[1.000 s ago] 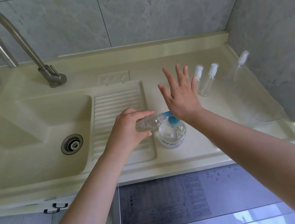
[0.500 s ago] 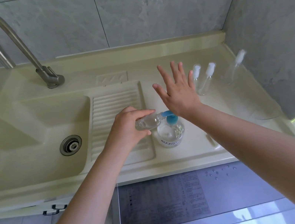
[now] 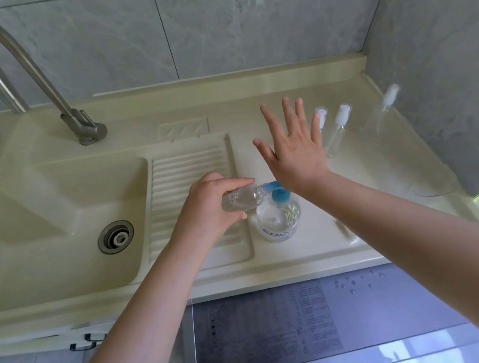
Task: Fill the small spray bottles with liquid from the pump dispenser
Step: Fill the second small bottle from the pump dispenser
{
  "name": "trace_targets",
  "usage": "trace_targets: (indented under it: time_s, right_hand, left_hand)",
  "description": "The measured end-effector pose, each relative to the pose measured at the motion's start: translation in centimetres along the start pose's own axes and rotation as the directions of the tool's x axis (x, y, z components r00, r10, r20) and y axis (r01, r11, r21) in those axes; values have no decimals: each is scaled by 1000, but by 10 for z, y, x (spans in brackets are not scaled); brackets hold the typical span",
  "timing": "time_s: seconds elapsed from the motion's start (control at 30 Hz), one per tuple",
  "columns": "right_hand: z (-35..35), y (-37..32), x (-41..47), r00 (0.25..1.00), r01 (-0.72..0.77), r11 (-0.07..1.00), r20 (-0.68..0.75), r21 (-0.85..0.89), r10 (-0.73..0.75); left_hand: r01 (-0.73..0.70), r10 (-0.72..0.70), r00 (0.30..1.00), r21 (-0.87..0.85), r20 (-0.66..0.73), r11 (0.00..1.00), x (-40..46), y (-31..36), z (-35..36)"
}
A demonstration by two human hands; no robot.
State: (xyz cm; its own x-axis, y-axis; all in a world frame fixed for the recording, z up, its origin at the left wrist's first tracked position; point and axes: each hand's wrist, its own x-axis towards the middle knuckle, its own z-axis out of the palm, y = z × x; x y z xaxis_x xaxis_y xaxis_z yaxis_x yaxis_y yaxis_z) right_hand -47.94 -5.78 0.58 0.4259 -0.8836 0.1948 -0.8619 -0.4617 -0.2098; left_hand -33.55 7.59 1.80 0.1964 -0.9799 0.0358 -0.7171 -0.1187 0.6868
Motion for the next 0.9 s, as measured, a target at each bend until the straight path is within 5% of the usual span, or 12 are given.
trace_targets:
  time_s: [0.37,0.9]
  right_hand:
    - [-2,0,-2,993,-111,990,38,87,108]
    - [-1,-3,-2,993,-111,993,42,-30,113]
  left_hand:
    - [-26,26,1000,17,0,1000,1,2,1]
    - [-10,10,1000,24,8,1000,1,2,0]
